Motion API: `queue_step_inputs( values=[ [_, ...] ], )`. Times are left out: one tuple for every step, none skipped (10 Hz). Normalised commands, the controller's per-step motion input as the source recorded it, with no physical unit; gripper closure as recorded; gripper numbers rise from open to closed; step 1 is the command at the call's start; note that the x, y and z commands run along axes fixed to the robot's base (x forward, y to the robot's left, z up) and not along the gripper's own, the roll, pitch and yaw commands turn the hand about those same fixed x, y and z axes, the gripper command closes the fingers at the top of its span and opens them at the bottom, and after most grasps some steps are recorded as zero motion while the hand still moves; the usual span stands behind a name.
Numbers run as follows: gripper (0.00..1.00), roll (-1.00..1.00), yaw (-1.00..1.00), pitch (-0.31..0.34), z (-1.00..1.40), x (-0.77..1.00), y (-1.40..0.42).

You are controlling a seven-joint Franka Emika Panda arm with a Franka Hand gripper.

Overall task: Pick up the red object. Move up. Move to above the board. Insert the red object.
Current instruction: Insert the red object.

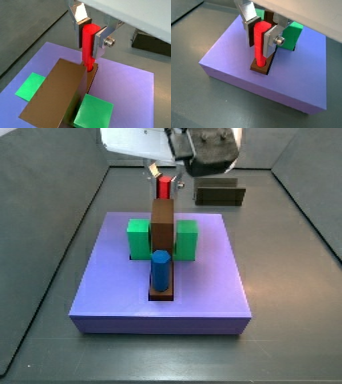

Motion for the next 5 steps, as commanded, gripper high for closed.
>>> queue_step_inputs(
  values=[
    [1.0,0.15,0.0,0.0,-0.25,0.0,0.0],
    [1.0,0.08,0.0,0.0,-0.25,0.0,0.0],
    [1.0,0.0,0.0,0.0,-0.15,0.0,-0.08],
    [1.0,0.0,0.0,0.024,-0.06,0.16,-0.15],
    [1.0,0.0,0.0,0.039,-0.1,0.27,-0.17]
  ],
)
